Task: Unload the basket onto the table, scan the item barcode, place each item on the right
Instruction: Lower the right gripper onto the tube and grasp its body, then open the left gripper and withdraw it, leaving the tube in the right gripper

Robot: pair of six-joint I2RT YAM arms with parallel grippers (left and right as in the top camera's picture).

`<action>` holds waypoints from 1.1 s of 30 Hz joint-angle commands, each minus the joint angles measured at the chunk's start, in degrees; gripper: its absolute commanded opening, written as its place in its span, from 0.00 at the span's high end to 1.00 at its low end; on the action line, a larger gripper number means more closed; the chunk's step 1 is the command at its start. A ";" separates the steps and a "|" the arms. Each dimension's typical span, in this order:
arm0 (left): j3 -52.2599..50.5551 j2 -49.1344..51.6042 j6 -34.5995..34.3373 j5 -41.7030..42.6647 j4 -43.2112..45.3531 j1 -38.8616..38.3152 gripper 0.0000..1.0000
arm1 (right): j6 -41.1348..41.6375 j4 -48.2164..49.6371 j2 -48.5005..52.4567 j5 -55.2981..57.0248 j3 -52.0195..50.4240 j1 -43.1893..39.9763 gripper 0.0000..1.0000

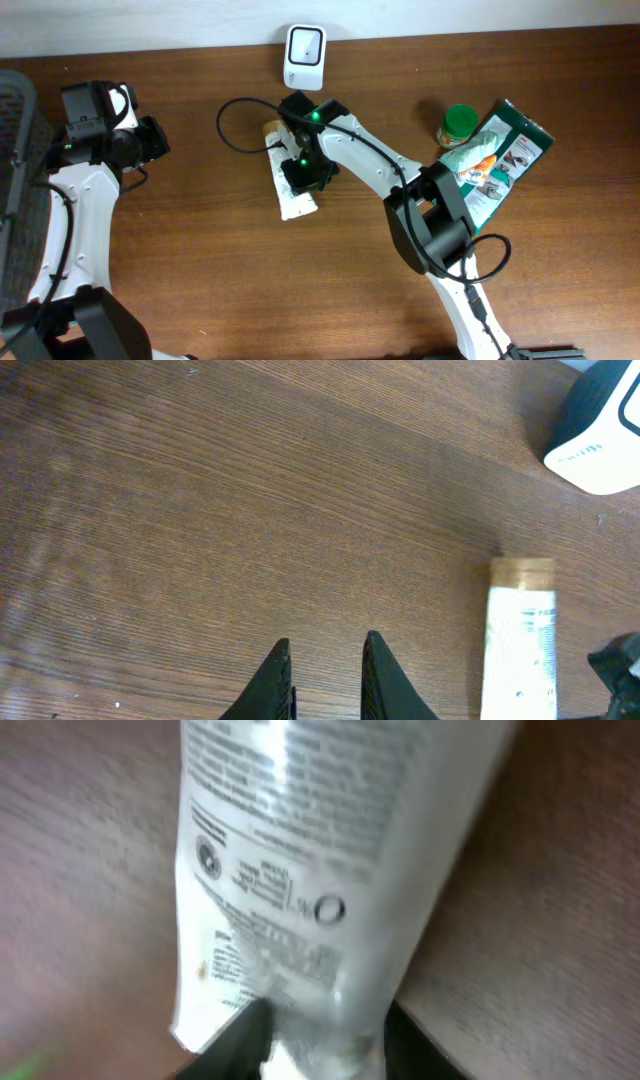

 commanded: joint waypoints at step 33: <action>-1.73 18.88 9.97 11.08 4.68 -10.95 1.00 | -25.24 -5.73 3.69 -28.22 -2.56 -4.37 0.96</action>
